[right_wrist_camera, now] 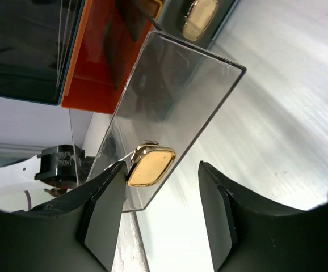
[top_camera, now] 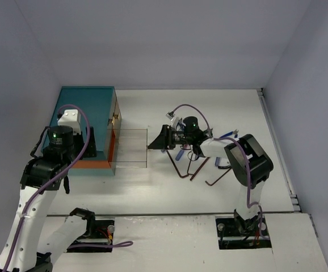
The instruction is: Sort the tools into containers
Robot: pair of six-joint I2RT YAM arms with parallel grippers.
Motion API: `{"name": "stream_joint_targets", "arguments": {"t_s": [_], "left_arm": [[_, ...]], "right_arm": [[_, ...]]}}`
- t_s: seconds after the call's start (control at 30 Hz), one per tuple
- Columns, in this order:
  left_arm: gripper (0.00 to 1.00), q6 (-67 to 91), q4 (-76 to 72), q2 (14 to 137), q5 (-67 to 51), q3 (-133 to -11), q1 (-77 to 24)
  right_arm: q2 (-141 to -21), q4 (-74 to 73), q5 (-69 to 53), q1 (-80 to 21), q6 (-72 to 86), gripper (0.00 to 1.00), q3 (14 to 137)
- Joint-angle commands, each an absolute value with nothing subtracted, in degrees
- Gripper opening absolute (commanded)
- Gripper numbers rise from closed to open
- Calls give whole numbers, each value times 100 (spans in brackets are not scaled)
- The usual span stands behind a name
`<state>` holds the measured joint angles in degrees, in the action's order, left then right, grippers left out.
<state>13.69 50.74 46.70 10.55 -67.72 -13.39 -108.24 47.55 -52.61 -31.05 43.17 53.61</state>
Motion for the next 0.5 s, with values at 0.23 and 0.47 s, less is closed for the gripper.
{"name": "stream_joint_targets", "arguments": {"t_s": [0.23,0.47], "left_arm": [[81,1363,4896,4535,940,-7383,-1310],[81,1480,4971,4528,715,-7536,-1318]], "right_arm": [[-9272,2090,-3787,-2338,2329,61,5695],[-8319,601,-1890,-2190,1761,60,5639]]}}
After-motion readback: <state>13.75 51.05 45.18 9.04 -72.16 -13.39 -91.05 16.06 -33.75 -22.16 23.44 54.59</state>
